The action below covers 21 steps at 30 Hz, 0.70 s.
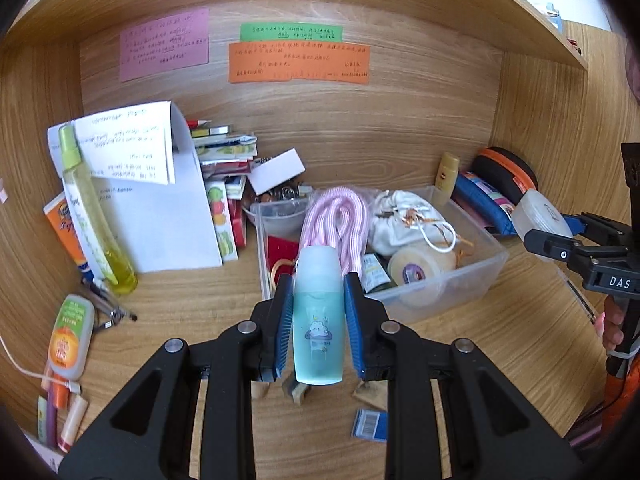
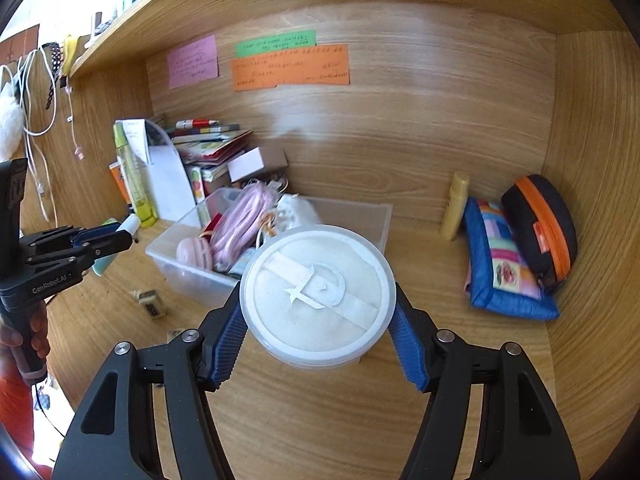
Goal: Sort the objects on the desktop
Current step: 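Carry the white container and blue bottle over the clear box with both tools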
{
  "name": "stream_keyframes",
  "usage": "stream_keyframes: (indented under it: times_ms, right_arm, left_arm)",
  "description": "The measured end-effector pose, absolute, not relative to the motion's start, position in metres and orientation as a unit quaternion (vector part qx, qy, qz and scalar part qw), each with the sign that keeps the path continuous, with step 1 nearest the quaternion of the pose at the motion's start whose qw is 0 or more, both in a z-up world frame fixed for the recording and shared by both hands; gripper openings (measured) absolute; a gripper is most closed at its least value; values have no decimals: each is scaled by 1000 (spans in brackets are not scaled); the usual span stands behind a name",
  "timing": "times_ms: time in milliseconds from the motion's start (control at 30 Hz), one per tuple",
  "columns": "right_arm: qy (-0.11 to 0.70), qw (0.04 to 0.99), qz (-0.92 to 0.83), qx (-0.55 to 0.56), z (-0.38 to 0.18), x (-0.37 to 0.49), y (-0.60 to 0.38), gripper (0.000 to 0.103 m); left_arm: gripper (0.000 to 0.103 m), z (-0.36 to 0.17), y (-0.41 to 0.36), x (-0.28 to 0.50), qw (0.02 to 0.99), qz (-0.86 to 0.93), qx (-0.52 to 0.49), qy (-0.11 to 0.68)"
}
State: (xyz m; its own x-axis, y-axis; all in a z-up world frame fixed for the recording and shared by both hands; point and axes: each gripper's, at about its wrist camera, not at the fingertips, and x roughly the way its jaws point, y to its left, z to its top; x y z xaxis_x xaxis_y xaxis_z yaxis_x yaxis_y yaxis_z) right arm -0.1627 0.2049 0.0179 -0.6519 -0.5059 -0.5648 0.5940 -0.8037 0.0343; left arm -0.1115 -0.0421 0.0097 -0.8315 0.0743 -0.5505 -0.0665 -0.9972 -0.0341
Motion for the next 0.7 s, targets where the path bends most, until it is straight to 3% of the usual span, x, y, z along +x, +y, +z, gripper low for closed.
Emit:
stream_keyframes:
  times_ms: [700]
  right_arm:
    - [108,293,-903,294,24,-241,163,62]
  left_arm:
    - [24,-5,-49,-194,59,942,-329,-27]
